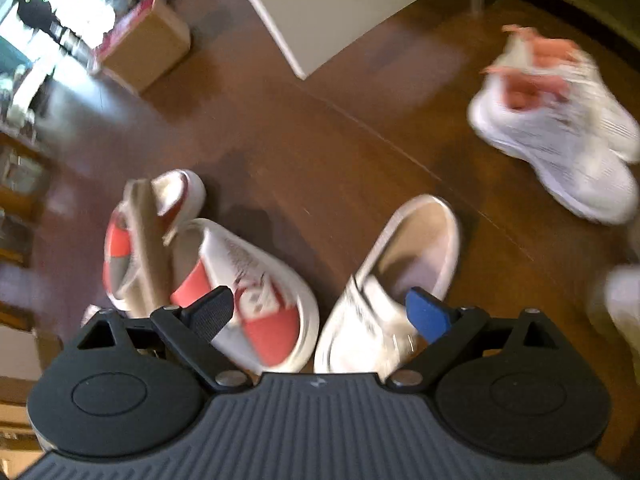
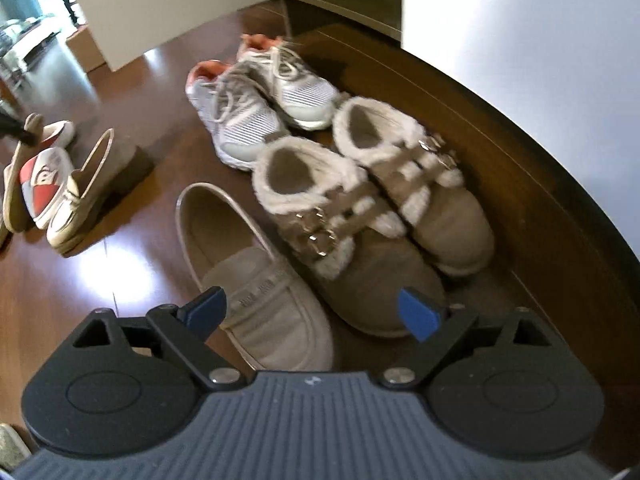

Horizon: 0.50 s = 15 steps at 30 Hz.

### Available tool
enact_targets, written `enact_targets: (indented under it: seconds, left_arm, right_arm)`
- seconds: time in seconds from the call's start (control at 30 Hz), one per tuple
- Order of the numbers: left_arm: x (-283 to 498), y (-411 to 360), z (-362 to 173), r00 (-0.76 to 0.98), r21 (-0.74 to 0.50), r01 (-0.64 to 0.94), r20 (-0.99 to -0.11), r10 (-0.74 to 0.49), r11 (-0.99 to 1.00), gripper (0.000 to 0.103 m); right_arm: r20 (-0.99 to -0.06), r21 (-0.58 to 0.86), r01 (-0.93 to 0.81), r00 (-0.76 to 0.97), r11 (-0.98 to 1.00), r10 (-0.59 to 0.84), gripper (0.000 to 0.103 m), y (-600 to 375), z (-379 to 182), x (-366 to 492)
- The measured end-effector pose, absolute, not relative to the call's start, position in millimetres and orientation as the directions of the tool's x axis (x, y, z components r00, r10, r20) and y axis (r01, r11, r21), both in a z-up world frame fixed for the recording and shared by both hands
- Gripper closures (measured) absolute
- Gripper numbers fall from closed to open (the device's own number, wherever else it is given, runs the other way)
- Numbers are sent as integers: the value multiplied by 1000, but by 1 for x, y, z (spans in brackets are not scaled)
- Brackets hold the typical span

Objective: Organize scattered shoes
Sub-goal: 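Grasp the second beige loafer by its heel with the left gripper, then carry the loafer beside the first loafer and open the left gripper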

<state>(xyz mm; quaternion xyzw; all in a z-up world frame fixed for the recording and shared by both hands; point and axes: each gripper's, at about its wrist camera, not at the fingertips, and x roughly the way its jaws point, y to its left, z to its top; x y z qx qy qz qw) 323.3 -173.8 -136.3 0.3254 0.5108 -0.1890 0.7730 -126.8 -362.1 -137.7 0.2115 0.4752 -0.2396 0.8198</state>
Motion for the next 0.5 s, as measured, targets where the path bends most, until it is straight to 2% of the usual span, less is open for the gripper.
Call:
enact_targets:
  seconds: [0.07, 0.1, 0.13, 0.2, 0.23, 0.27, 0.37, 0.43, 0.47, 0.5]
  left_arm:
    - [329, -176, -150, 386, 301, 613, -921, 56, 731, 9]
    - [330, -176, -154, 377, 297, 608, -924, 62, 736, 20]
    - [330, -176, -159, 368, 293, 604, -927, 67, 741, 26]
    - [330, -176, -168, 350, 285, 595, -934, 78, 751, 55]
    - [331, -177, -173, 341, 282, 590, -936, 83, 757, 63]
    - [331, -177, -178, 332, 278, 585, -939, 88, 762, 83]
    - [332, -177, -192, 304, 267, 570, -947, 103, 777, 88]
    - [332, -177, -201, 285, 260, 560, -952, 112, 787, 87]
    - [332, -177, -205, 276, 257, 555, -954, 116, 791, 79]
    - [335, -177, -203, 269, 238, 544, -958, 102, 805, 64]
  right_arm:
    - [-889, 127, 583, 425, 802, -169, 11, -360, -140, -120]
    - [-892, 133, 574, 425, 808, -154, 11, -358, -141, -115]
    - [-893, 146, 561, 429, 815, -136, 11, -355, -142, -110]
    - [-894, 173, 539, 437, 825, -97, 10, -348, -146, -100]
    - [-895, 189, 531, 439, 826, -77, 10, -344, -148, -96]
    - [-895, 206, 522, 442, 828, -56, 10, -340, -150, -93]
    - [-893, 247, 485, 450, 839, 3, 10, -327, -155, -87]
    - [-894, 264, 469, 447, 843, 31, 10, -321, -157, -88]
    - [-894, 272, 464, 445, 843, 44, 10, -318, -157, -88]
    - [-893, 278, 465, 447, 841, 49, 10, -318, -157, -90]
